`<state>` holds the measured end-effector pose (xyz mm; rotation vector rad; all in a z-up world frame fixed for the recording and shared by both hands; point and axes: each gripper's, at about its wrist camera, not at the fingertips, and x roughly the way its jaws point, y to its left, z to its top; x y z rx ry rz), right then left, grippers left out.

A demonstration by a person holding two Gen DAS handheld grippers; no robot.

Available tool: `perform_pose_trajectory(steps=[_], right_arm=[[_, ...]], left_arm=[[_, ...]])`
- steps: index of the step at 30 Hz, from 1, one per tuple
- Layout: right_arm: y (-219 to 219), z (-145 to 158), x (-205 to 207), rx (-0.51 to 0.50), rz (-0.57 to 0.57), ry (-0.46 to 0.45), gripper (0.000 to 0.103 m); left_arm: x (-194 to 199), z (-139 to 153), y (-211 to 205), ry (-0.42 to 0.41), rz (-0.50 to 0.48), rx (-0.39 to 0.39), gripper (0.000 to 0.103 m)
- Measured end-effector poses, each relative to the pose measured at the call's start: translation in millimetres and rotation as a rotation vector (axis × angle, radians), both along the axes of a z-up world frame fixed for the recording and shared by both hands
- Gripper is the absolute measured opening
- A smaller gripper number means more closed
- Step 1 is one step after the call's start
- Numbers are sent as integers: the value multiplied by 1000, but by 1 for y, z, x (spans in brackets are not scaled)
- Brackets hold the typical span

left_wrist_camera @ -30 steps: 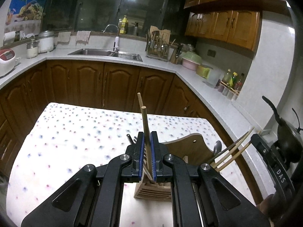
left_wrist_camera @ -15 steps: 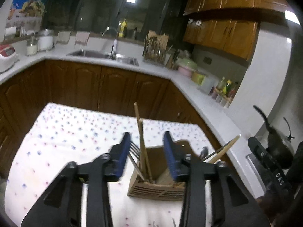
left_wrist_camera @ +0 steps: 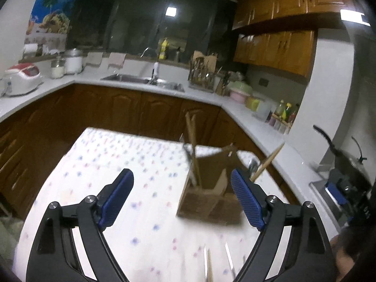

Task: Organize utensils
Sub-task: 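Move both open tools back down to the remaining chopsticks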

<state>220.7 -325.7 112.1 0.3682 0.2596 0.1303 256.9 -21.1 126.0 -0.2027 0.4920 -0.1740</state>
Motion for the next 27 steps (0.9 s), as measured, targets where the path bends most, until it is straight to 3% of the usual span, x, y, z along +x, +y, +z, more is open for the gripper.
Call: perform_pose_trajectory(steps=[5, 12, 27], right_arm=[[-8, -21, -29, 21, -16, 58, 101], [-15, -49, -59, 45, -37, 131, 101], [-9, -112, -80, 43, -7, 281, 101]], left_arm=[[-18, -34, 7, 99, 3, -31, 87], [-44, -69, 5, 174, 2, -25, 87], [-63, -132, -15, 337, -43, 53, 87]])
